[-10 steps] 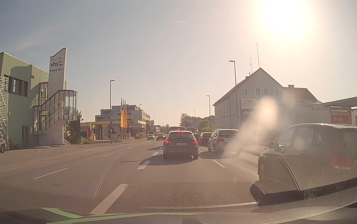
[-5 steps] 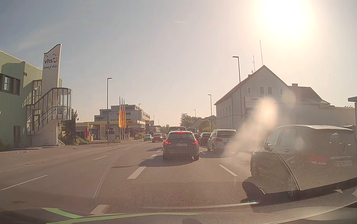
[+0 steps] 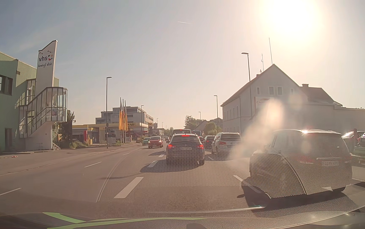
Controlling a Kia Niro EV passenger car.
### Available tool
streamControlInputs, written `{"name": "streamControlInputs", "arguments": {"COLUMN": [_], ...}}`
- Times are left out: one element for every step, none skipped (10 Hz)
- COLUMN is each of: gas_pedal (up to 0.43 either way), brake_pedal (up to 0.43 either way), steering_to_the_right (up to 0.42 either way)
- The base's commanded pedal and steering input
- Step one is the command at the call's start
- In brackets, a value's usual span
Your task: Follow the waypoints while adhering to traffic rules and regulations
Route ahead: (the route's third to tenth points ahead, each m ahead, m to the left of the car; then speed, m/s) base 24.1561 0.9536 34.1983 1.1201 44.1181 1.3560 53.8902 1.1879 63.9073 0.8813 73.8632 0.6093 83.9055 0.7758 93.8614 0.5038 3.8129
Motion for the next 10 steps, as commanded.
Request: {"name": "streamControlInputs", "arguments": {"gas_pedal": [0.0, 0.0, 0.0, 0.0, 0.0, 0.0, 0.0, 0.0, 0.0, 0.0], "brake_pedal": [0.012, 0.018, 0.024, 0.037, 0.049, 0.061, 0.073, 0.073, 0.079, 0.085], "steering_to_the_right": [-0.003, -0.003, -0.002, -0.002, -0.001, -0.001, -0.001, -0.001, -0.001, -0.001]}}
